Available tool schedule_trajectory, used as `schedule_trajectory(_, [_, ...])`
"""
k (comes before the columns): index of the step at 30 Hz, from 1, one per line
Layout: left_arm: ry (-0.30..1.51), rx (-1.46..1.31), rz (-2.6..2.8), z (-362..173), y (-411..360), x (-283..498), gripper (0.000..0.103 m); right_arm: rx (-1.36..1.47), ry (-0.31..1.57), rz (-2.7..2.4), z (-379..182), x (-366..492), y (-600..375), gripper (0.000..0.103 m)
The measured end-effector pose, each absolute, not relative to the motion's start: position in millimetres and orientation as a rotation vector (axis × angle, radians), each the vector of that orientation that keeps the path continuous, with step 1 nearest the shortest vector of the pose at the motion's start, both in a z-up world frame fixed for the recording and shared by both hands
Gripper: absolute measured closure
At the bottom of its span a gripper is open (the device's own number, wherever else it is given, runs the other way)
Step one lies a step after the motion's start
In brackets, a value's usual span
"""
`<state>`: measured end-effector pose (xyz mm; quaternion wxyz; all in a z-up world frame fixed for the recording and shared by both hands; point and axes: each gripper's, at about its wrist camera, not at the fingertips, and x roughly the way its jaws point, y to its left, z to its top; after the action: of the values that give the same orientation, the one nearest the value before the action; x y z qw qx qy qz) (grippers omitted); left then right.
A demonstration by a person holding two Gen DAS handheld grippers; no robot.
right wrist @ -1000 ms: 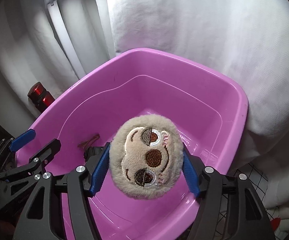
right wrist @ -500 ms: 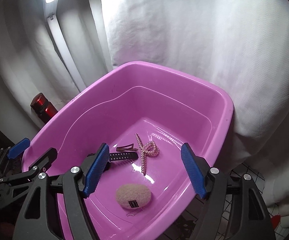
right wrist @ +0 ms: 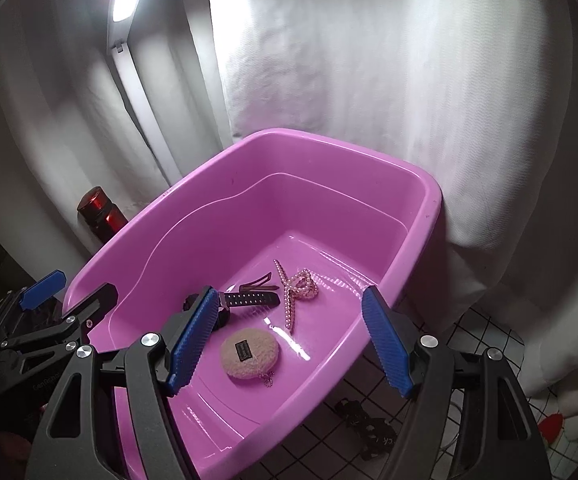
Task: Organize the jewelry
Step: 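Open both tools to drop the hairpins and sloth pouch into the tub, then withdraw both tools from the tub toward the headband and bangles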
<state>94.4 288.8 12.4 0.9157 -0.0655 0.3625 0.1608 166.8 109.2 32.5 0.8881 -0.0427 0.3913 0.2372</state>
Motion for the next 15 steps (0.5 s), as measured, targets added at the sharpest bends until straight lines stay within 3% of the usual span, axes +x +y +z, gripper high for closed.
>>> schedule_trajectory(15, [0.709,-0.118,0.268,31,242,69,0.013,-0.033,0.764,0.468,45,124,48,0.032])
